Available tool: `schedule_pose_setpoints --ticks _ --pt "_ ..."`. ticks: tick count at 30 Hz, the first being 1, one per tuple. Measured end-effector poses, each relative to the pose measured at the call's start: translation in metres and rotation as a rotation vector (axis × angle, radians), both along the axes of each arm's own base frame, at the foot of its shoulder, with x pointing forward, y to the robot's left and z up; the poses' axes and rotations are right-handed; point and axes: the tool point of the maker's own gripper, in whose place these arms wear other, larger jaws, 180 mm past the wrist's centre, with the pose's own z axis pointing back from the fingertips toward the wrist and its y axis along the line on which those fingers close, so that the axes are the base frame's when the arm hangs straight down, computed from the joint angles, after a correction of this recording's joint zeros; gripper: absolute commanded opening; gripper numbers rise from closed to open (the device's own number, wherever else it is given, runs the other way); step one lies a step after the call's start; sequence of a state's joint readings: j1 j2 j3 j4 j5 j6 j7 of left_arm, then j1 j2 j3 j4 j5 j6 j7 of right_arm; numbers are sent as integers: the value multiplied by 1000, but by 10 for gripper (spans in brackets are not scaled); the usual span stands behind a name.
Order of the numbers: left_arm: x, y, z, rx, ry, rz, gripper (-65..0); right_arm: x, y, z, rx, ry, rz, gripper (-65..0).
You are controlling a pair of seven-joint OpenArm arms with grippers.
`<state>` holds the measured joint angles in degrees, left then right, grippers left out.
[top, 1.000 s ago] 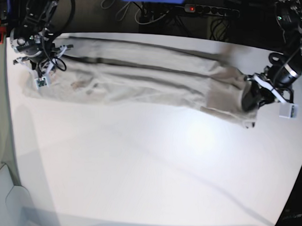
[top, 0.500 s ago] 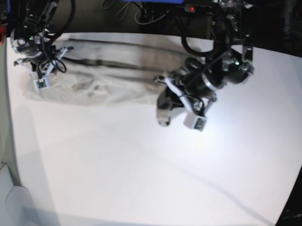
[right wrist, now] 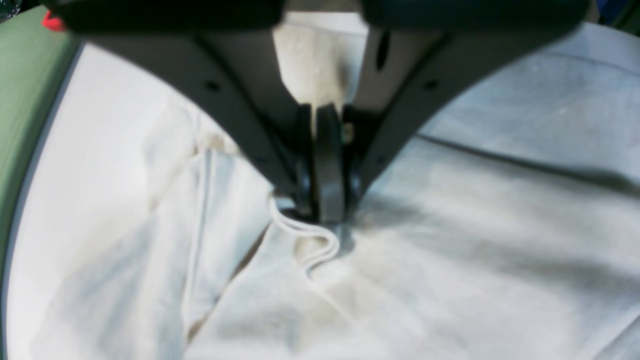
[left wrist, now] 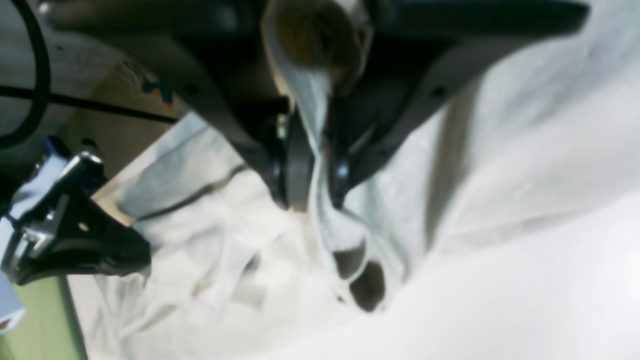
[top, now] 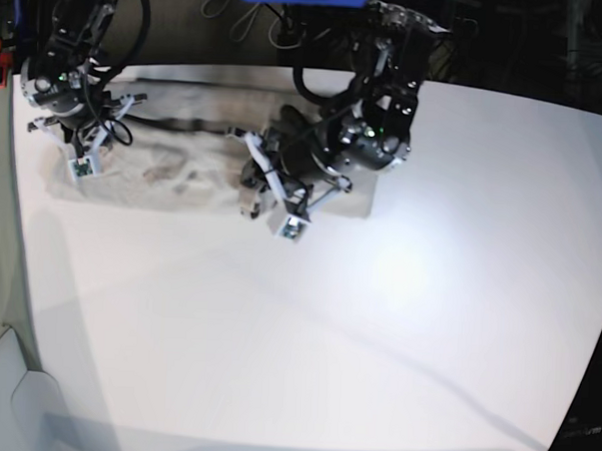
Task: Layout the t-shirt on the table in an organized manner, then fold the t-shirt properly
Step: 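Carry the strip end with the left gripper toward the right gripper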
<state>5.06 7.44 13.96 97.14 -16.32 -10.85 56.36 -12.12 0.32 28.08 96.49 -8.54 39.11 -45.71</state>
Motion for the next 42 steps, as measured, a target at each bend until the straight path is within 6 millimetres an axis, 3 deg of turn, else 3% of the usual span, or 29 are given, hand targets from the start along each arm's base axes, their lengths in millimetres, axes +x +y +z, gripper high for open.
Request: schedule_pose_setpoints --ticks 9,11,15,18,20,23,26,30,35,37,39,42 --pt "-1 -5 -7 -5 8 -2 -625 0 0 0 0 0 0 -650" --pt "1 -1 -10 -5 35 46 -562 0 0 0 1 0 0 -650" --pt "5 4 -11 -4 56 111 -366 0 0 0 1 0 0 -650" --pt "2 -4 -5 -66 71 94 -209 0 0 0 1 0 0 -650" --pt "0 -14 8 -141 64 59 -153 0 0 0 1 0 0 -650" --pt "9 -14 40 -218 -37 54 -204 0 0 0 1 0 0 -650" --pt "18 4 54 -221 -109 95 -343 0 0 0 1 -1 0 -650" --pt "24 36 41 -148 -95 157 -508 0 0 0 0 0 0 -650" --pt "19 68 17 -53 -71 171 -630 1 -3 1 -4 -1 4 -650" --pt "13 94 0 2 -30 195 -650 1 -3 2 -3 -1 4 -644" --pt "19 129 -6 59 -37 269 -645 1 -4 6 -15 1 2 -584" --pt "28 174 -17 101 -24 371 -645 -6 -10 13 -65 42 -2 -438"
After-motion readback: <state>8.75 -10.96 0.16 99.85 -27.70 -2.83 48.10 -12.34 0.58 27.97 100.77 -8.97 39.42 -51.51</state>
